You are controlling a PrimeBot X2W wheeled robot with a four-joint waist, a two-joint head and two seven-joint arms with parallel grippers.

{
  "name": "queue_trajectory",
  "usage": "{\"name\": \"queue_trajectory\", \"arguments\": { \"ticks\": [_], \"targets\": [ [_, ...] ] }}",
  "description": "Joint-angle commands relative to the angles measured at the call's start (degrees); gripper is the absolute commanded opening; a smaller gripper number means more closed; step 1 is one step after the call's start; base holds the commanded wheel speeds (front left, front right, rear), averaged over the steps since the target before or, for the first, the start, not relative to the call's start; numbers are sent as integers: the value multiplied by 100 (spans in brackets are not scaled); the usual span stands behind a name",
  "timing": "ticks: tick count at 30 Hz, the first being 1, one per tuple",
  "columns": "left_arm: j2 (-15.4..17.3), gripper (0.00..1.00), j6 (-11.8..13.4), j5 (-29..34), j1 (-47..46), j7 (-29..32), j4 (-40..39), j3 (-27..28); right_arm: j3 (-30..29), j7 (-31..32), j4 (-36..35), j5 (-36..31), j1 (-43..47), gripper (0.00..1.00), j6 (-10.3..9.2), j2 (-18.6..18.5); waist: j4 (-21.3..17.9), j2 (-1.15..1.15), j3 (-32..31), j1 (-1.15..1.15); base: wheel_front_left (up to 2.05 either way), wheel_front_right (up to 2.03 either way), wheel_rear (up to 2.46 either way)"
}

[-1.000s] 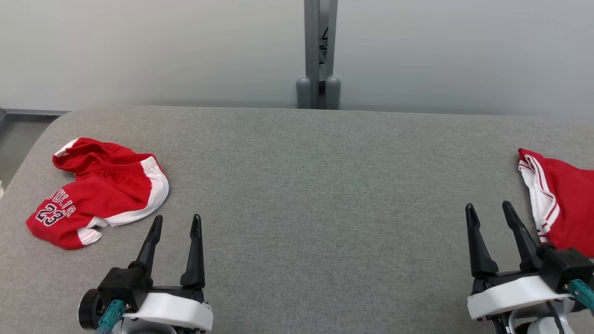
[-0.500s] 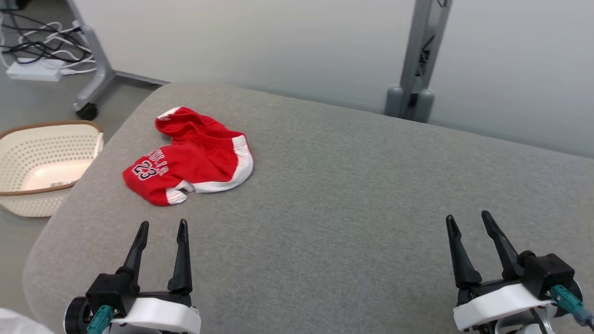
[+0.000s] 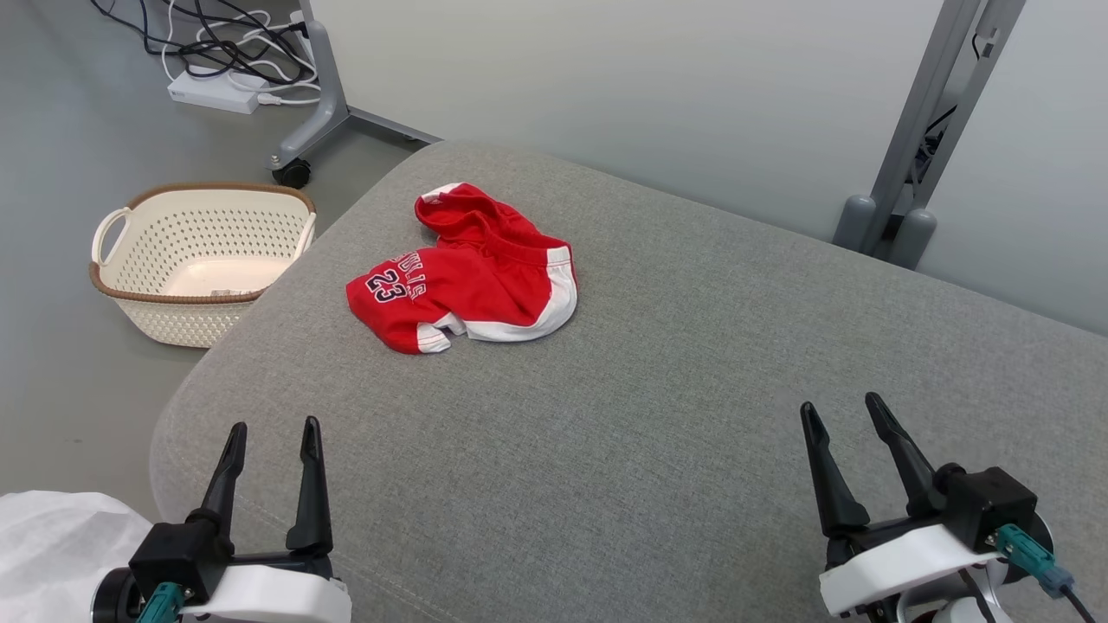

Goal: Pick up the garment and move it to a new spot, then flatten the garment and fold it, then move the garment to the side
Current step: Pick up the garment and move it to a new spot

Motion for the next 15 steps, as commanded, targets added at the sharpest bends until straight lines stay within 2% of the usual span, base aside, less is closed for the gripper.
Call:
{"name": "queue_trajectory", "arguments": {
  "ticks": [1,7,10,15],
  "targets": [
    [20,100,28,-14,35,2,-29,35,-1,-27,37,10,-82,100,2,-32,-1,0,2,0,0,0,0],
    [20,100,50,-18,52,2,-27,66,50,-27,91,42,-83,100,2,-31,-46,0,-58,0,0,0,0],
    [27,100,53,-422,-30,2,14,158,-16,-27,109,78,-17,100,2,-30,-67,0,-86,0,0,0,0],
    [21,100,-111,-423,-355,2,110,381,-49,-27,46,204,37,100,2,-27,-143,0,-60,0,0,0,0]
  ]
}}
